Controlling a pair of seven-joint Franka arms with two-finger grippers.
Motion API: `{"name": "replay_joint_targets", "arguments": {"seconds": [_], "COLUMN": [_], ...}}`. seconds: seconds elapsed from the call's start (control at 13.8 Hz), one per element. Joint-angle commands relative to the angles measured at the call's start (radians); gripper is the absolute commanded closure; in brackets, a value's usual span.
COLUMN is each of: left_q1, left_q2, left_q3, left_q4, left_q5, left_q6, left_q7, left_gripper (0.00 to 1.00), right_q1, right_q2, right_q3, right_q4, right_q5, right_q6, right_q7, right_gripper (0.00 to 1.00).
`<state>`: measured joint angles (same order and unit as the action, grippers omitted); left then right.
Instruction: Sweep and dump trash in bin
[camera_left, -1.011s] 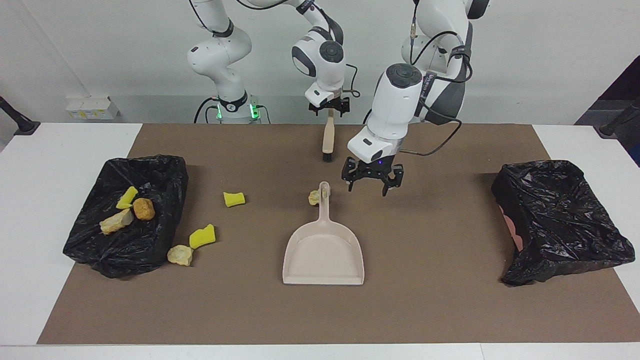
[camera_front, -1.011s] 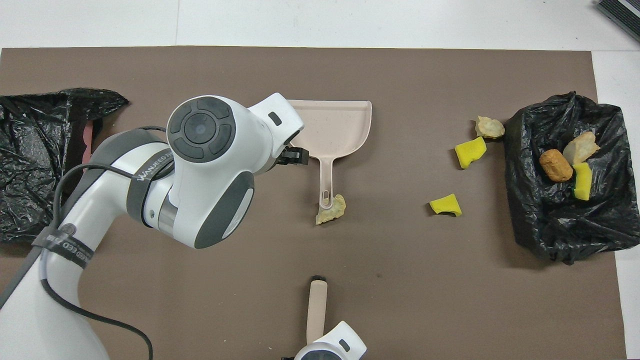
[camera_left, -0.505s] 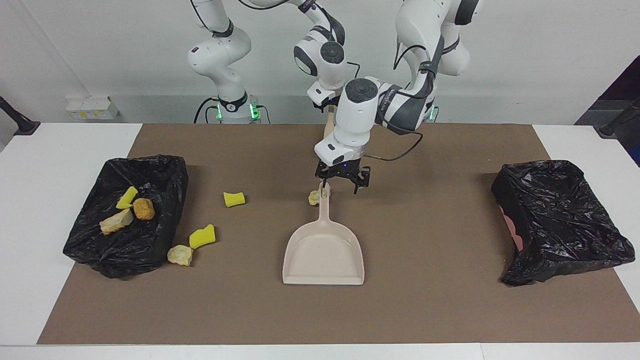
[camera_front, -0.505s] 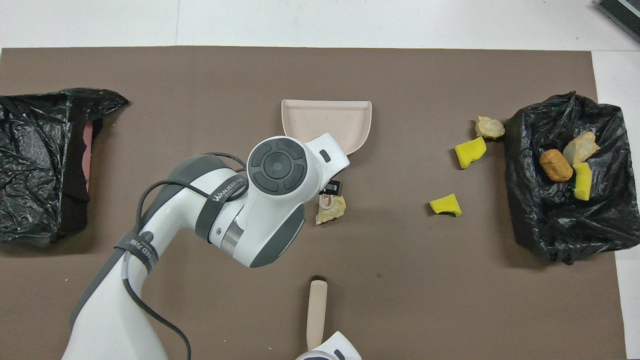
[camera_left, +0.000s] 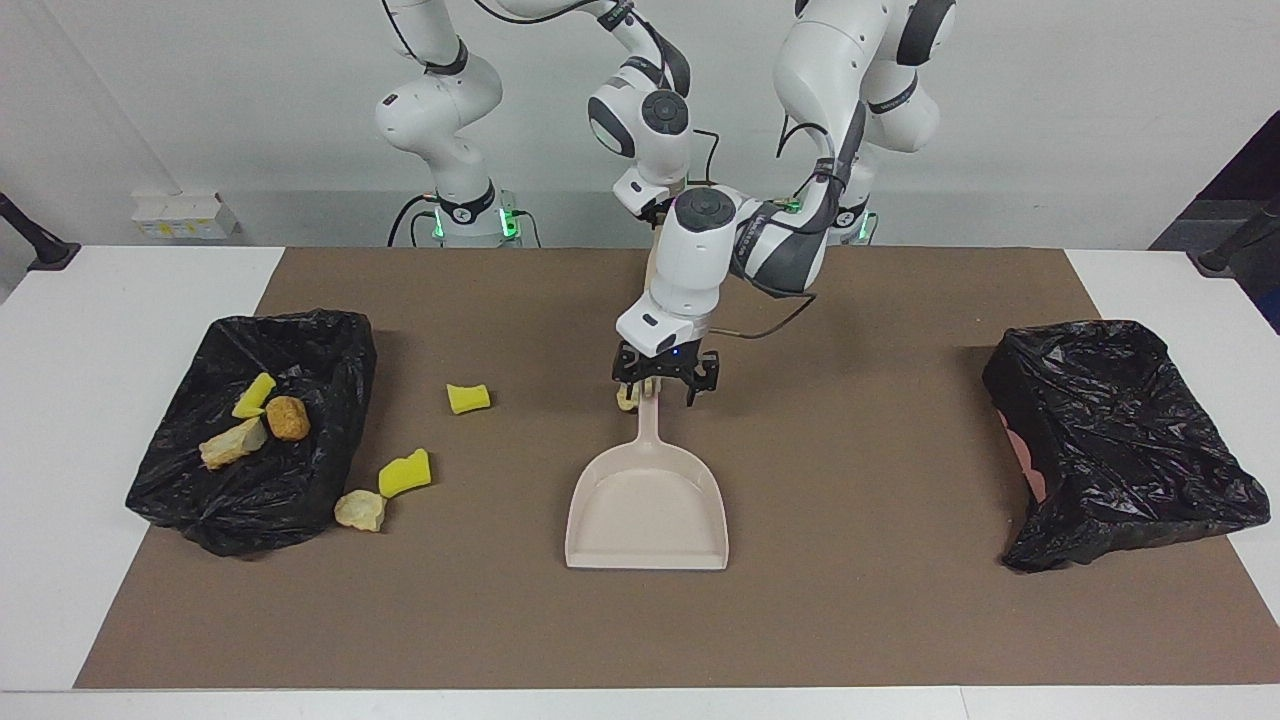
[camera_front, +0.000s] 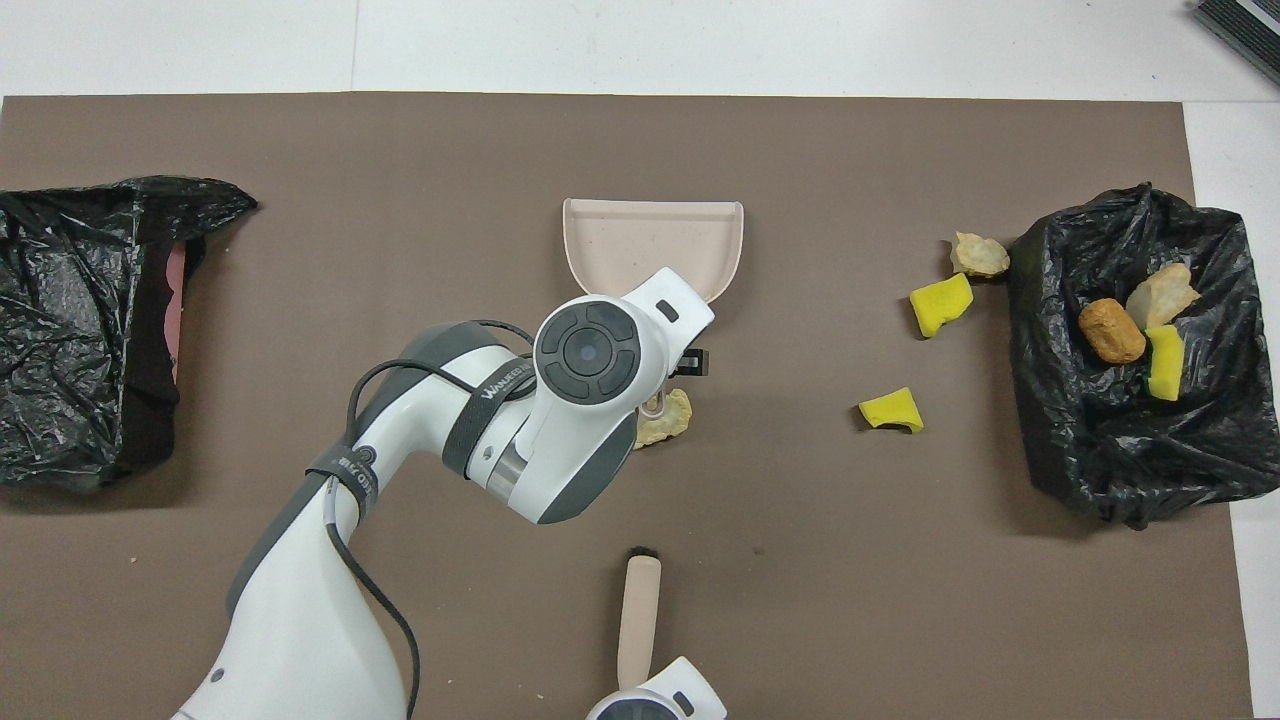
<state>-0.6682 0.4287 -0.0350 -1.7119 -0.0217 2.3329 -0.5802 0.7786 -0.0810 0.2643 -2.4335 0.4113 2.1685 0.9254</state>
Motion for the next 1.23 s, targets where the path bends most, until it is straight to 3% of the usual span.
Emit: {"name": "replay_joint_targets", "arguments": {"seconds": [0.0, 0.22, 0.29, 0.58, 0.79, 0.94, 1.16], "left_q1": [-0.019, -0.019, -0.020, -0.025, -0.021, -0.016, -0.014], "left_q2": [0.027, 0.027, 0.025, 0.019, 0.013, 0.013, 0.015], "left_q3": [0.018, 0.018, 0.018, 0.018, 0.018, 0.015, 0.014], "left_q4": [0.044, 0.044, 0.043, 0.037, 0.034, 0.028, 0.018], "left_q5": [-0.012, -0.008, -0.007, 0.002, 0.002, -0.011, -0.015], "left_q6": [0.002, -0.016, -0.018, -0.082, -0.089, -0.080, -0.076], "left_q7": [-0.015, -0.012, -0.010, 0.011, 0.068, 0.085, 0.089], "left_gripper": [0.24, 0.92, 0.99, 1.00, 0.98, 0.60, 0.57], "right_q1": [-0.085, -0.208, -0.254, -0.448, -0.585, -0.665, -0.780], "right_q2": [-0.034, -0.098, -0.114, -0.125, -0.109, -0.077, -0.014], "right_q3": [-0.002, -0.005, -0.005, -0.005, -0.002, -0.002, 0.000], "right_q4": [0.011, 0.017, 0.024, 0.103, 0.109, 0.125, 0.177], "right_q5": [0.020, -0.008, -0.034, -0.202, -0.357, -0.457, -0.610], "right_q6": [-0.079, -0.198, -0.235, -0.404, -0.401, -0.360, -0.308], "right_q7": [0.018, 0.015, 0.009, -0.095, -0.253, -0.380, -0.499], "right_gripper": [1.00, 1.00, 1.00, 1.00, 1.00, 1.00, 1.00]}}
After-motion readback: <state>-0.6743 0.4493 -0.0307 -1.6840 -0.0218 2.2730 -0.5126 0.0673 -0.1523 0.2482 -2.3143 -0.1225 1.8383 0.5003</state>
